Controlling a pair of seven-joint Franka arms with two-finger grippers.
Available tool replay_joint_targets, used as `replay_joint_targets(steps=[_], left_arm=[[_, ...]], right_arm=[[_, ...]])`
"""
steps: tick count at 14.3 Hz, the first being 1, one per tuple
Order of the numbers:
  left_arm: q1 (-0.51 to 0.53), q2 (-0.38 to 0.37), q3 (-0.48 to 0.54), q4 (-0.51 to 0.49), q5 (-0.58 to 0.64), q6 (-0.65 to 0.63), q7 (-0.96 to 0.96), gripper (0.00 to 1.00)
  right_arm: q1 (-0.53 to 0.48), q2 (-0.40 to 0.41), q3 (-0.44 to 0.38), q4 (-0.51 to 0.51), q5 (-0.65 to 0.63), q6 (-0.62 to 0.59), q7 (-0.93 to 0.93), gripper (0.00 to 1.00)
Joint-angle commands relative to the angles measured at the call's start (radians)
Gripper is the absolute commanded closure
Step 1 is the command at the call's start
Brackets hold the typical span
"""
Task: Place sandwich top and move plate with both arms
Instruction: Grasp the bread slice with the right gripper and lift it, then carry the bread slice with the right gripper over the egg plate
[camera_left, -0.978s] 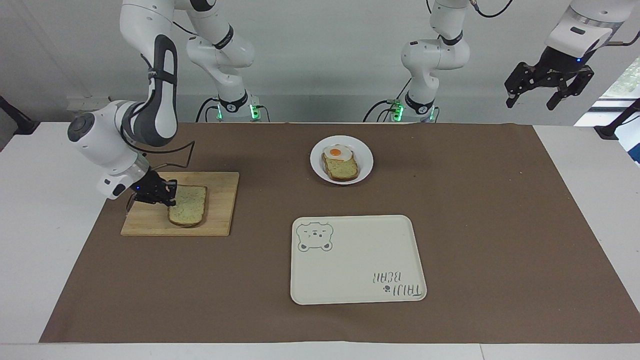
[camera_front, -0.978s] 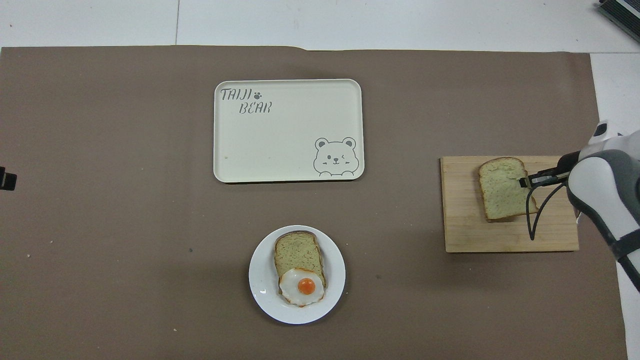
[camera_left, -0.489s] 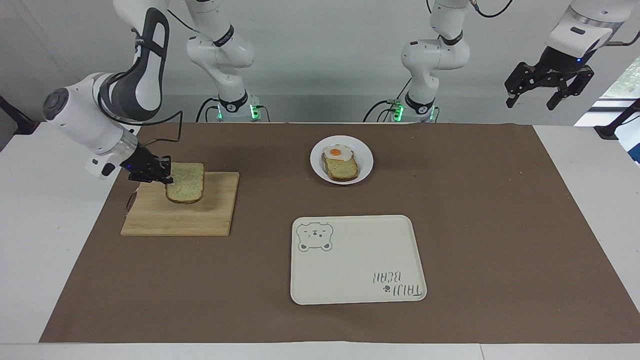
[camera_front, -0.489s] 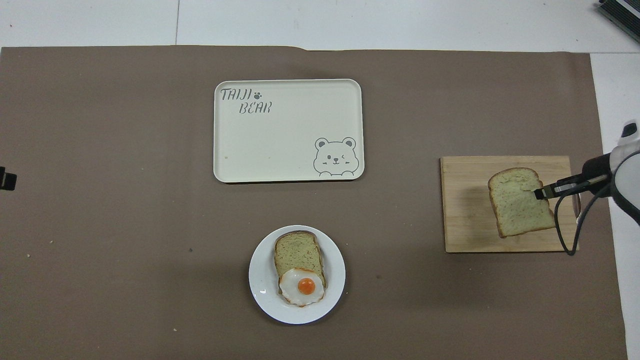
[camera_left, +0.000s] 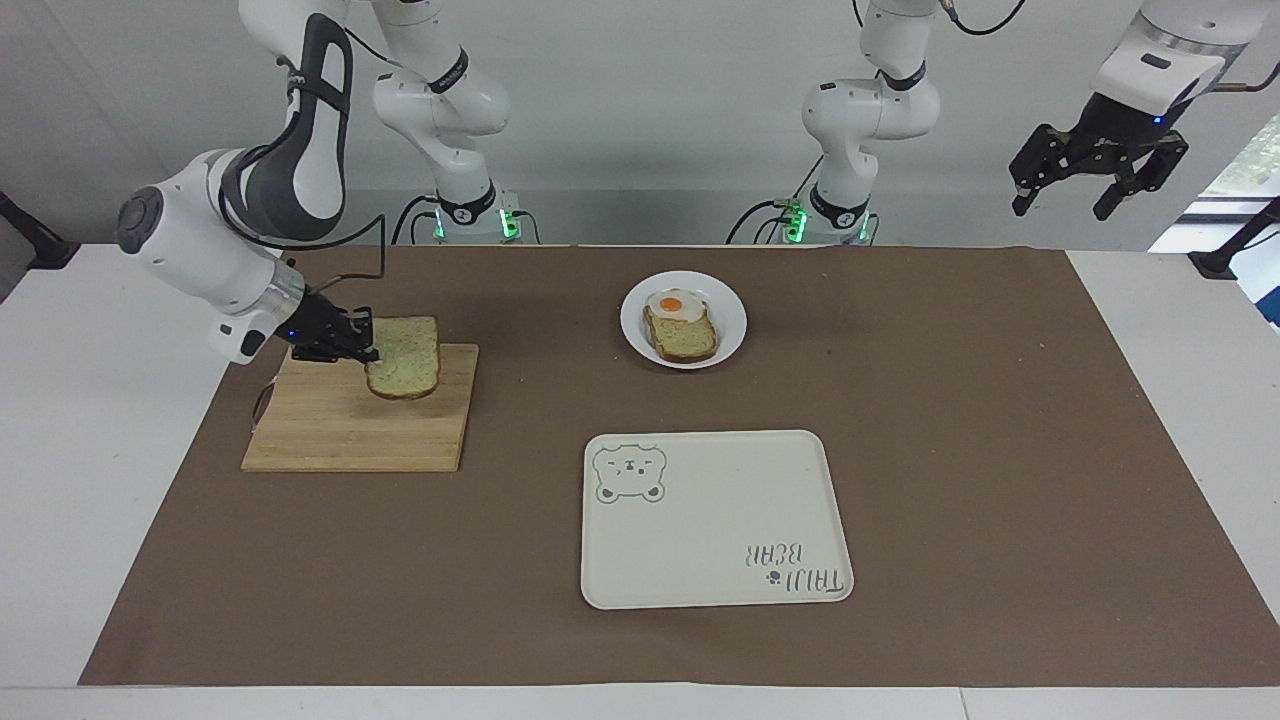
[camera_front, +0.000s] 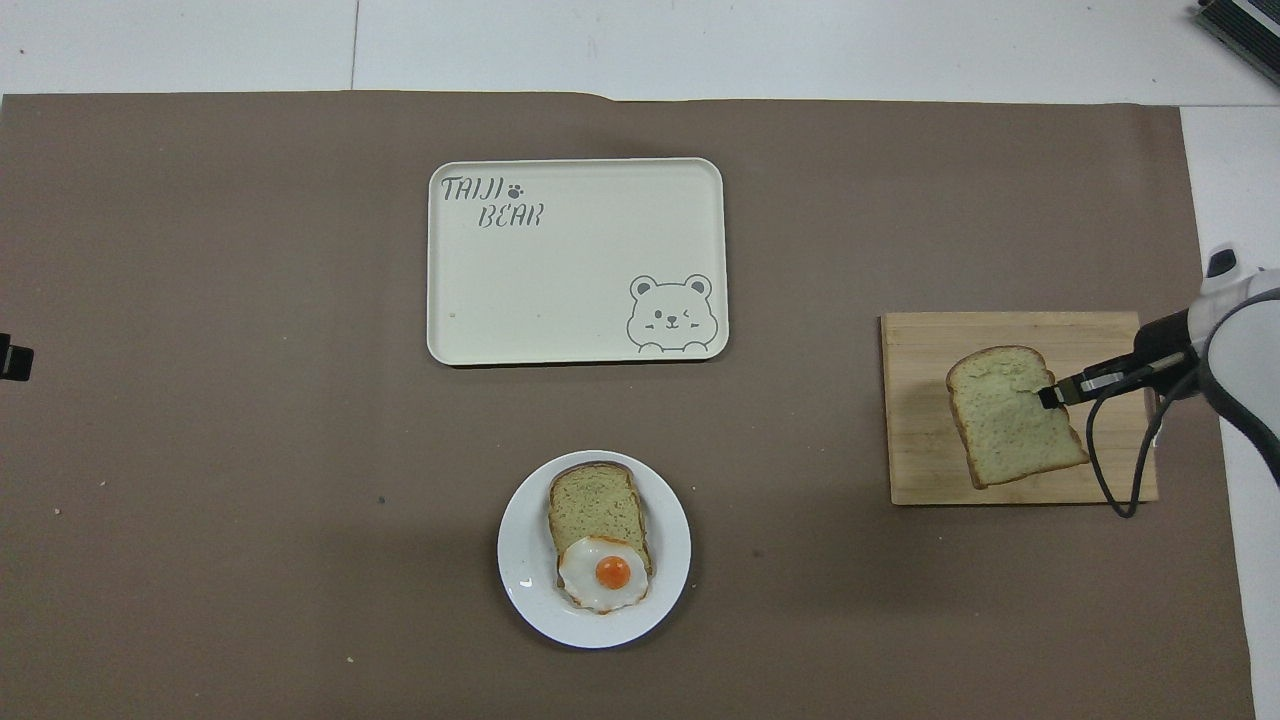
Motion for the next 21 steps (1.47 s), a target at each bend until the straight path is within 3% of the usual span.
replay_joint_targets(steps=[1, 12, 21], left_arm=[[0.013, -0.022, -0.005, -0.025, -0.014, 0.0, 0.011, 0.0], [0.011, -0.021, -0.005, -0.025, -0.014, 0.003, 0.011, 0.0], [0.008, -0.021, -0.005, -0.025, -0.014, 0.004, 0.009, 0.0]], right_arm=[[0.048, -0.016, 0.002, -0.016, 0.031, -0.01, 0.066, 1.0], [0.278, -0.022, 0.003, -0.036, 0.048, 0.076, 0.333, 1.0], [0.517, -0.022, 0.003, -0.042, 0.07, 0.221, 0.617, 1.0]])
